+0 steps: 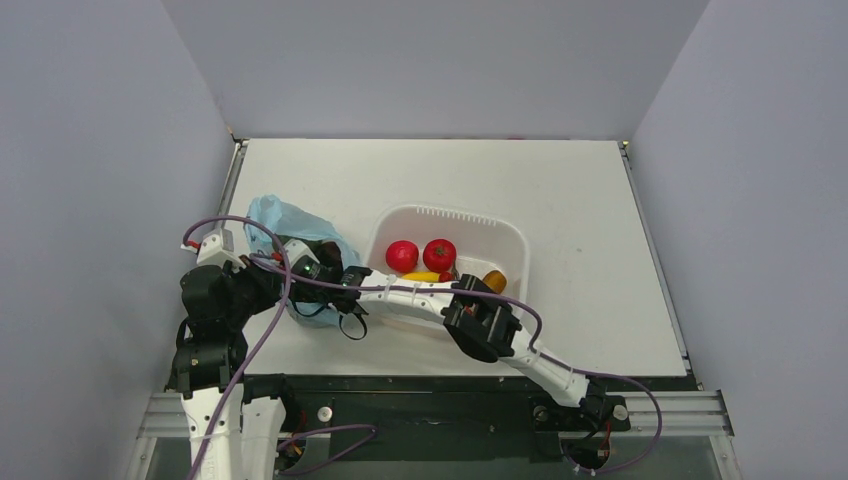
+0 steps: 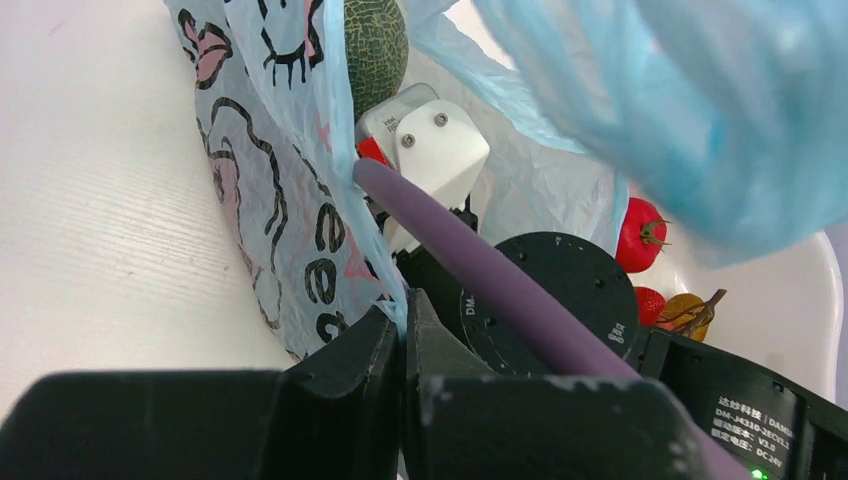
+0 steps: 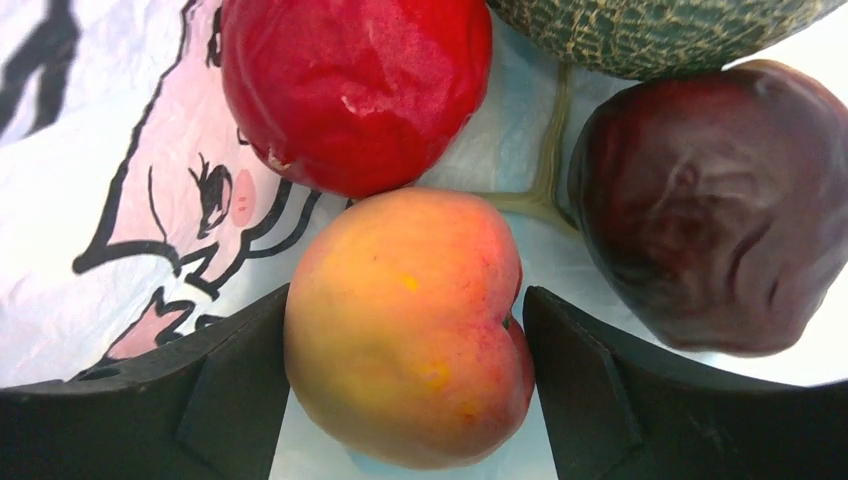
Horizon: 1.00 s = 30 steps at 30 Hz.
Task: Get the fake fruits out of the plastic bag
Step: Take out the fake fruit from the plastic bag.
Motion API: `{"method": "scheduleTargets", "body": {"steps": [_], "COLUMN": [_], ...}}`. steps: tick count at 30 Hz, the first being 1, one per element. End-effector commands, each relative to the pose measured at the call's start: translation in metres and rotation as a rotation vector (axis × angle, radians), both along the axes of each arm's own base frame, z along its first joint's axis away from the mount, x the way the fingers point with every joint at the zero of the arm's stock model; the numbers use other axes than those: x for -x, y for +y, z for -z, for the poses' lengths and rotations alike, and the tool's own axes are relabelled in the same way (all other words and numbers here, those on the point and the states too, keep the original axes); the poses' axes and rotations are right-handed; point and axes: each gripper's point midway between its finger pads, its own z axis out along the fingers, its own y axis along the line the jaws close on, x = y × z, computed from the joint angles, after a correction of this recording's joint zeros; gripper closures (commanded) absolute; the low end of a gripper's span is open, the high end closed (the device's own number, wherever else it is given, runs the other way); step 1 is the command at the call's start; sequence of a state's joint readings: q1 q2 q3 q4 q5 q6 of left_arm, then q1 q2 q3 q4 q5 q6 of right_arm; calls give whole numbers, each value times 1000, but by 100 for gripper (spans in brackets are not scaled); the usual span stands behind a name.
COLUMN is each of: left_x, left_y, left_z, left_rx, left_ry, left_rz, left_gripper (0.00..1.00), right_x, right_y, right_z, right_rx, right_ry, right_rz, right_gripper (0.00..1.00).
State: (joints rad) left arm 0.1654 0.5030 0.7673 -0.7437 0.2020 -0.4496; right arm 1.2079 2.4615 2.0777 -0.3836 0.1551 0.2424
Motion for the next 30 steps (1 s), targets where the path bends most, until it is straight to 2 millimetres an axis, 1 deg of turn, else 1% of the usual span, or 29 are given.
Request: {"method": "scheduleTargets", "body": {"steps": [1, 2, 3, 4, 5, 6, 7, 8, 10, 11, 12, 13, 14, 15, 16, 17, 18, 19, 20, 21, 22, 23, 24, 25, 26, 27, 28, 29, 30], "left_x": [-7, -8, -8, -8, -8, -8, -8, -9, -9, -9, -9, -9, -9, -9, -9, -9, -9, -9, -9, -9, -9, -9, -9, -9, -10, -10, -10, -10, -10], "left_y": [1, 1, 1, 1, 1, 1, 2, 2, 1, 1, 2, 1, 2, 2, 2, 2, 2, 2, 2, 2, 2, 2, 2, 2, 2, 2, 2, 2, 1], "left_z": [-14, -14, -14, -13, -13, -13, -13, -13, -13, -12, -12, -12, -11, -12, -11, -11, -12, -11, -12, -12, -11, -12, -11, -12, -11, -11, -11, -11, -11], "left_rx": [-20, -19, -19, -20, -20, -19, -19, -18, -17, -18, -17, -17, -17, -17, -16, -17, -18, -18, -18, -18, -18, -18, -18, -17, -16, -17, -17, -17, -16], "left_ry": [-68, -66, -65, -63, -64, -63, -63, -61, -59, -58, -56, -54, -53, -53, -51, -51, -54, -53, -53, -54, -54, -55, -54, -54, -52, -51, -51, -50, -50], "left_rz": [9, 8, 8, 8, 8, 9, 8, 8, 10, 10, 8, 9, 9, 7, 7, 7, 6, 6, 7, 6, 5, 7, 6, 8, 9, 9, 10, 10, 10], "left_gripper": [100, 100, 100, 100, 100, 100, 100, 100, 100, 100, 100, 100, 100, 100, 100, 100, 100, 100, 100, 100, 100, 100, 100, 100, 100, 100, 100, 100, 100], "right_x": [-13, -15, -16, -18, -19, -19, -21, -21, -24, -25, -28, -28, -31, -32, -35, -33, -36, -35, -38, -39, -37, -36, -35, -34, -32, -30, -26, -24, -20], "right_y": [10, 13, 14, 17, 19, 22, 23, 25, 26, 26, 26, 25, 24, 22, 20, 18, 14, 12, 7, 4, 1, -2, -5, -7, -11, -13, -17, -19, -26], "right_z": [-13, -18, -22, -29, -39, -47, -61, -69, -102, -110, -120, -137, -158, -163, -183, -183, -205, -200, -219, -214, -230, -224, -236, -235, -245, -244, -256, -253, -260], "right_rx": [-16, -32, -42, -61, -81, -102, -126, -146, -205, -224, -255, -289, -342, -359, -418, -432, -497, -504, -564, -574, -616, -618, -644, -645, -662, -664, -684, -685, -695], "right_ry": [-51, -54, -55, -58, -64, -73, -82, -92, -113, -116, -115, -119, -117, -109, -99, -78, -70, -45, -37, -3, -6, 20, 15, 27, 24, 33, 28, 35, 32], "right_rz": [16, 19, 20, 20, 20, 18, 18, 17, 21, 23, 29, 30, 35, 38, 44, 35, 45, 37, 49, 53, 45, 46, 42, 40, 37, 33, 26, 24, 22], "right_gripper": [29, 31, 36, 39, 44, 47, 53, 55, 63, 70, 73, 79, 81, 86, 88, 90, 93, 94, 97, 98, 99, 99, 100, 100, 100, 100, 100, 100, 100]}}
